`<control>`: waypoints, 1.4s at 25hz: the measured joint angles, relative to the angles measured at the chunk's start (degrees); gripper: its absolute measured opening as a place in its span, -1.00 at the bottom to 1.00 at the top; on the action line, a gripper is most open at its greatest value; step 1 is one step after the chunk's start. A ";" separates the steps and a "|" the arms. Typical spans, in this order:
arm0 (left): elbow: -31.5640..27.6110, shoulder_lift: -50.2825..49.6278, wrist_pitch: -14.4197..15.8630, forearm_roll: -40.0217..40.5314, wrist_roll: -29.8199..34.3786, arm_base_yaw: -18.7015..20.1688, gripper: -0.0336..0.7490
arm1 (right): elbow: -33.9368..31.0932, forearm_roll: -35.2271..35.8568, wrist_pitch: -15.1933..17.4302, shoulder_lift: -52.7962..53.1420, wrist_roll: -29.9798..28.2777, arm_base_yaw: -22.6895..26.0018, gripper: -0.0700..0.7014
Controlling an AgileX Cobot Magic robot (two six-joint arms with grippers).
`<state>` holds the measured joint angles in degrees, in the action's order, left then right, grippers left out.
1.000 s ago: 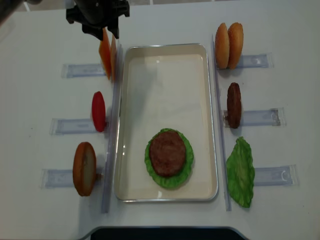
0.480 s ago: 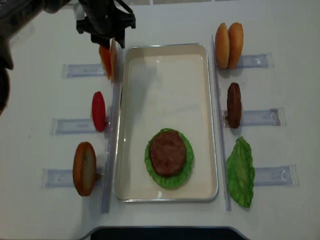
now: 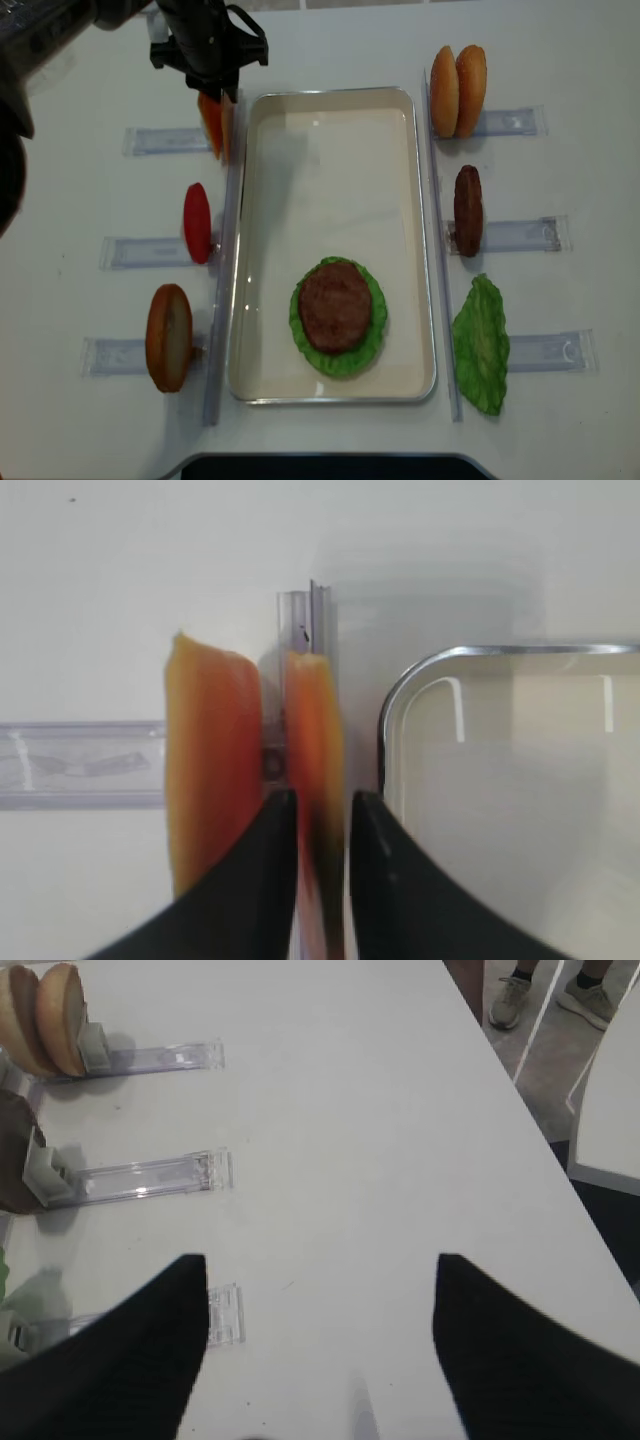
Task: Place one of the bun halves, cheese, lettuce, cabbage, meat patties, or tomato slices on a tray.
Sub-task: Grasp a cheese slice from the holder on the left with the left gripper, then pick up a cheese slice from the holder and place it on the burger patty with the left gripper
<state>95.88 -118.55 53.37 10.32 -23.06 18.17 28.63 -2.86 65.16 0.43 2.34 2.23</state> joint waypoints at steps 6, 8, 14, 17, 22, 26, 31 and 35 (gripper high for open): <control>0.06 0.00 1.31 0.42 0.00 0.00 -0.85 | 0.00 0.00 0.00 0.00 0.00 0.00 0.44; 0.06 0.28 1.87 0.42 0.00 0.00 -0.85 | 0.00 0.00 0.00 0.00 0.00 0.00 0.44; 0.06 3.10 5.61 -0.57 0.64 0.00 -0.85 | 0.00 0.00 0.00 0.00 0.00 0.00 0.44; 0.06 4.49 7.43 -1.96 1.87 0.09 -0.85 | 0.00 0.05 0.00 0.00 0.00 0.00 0.44; -0.95 7.40 8.19 -3.61 2.64 1.75 -0.85 | 0.00 0.05 0.00 0.00 0.00 0.00 0.44; -4.39 10.37 7.68 -5.37 3.12 3.87 -0.85 | 0.00 0.05 0.00 0.00 0.00 0.00 0.43; -12.92 15.91 2.84 -8.21 3.22 7.32 -0.85 | 0.00 0.05 0.00 0.00 0.00 0.00 0.43; -20.94 21.53 -2.64 -10.90 3.22 11.04 -0.85 | 0.00 0.05 0.00 0.00 0.00 0.00 0.43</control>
<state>74.94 -97.02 50.73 -0.57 -19.84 29.21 28.63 -2.81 65.16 0.43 2.34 2.23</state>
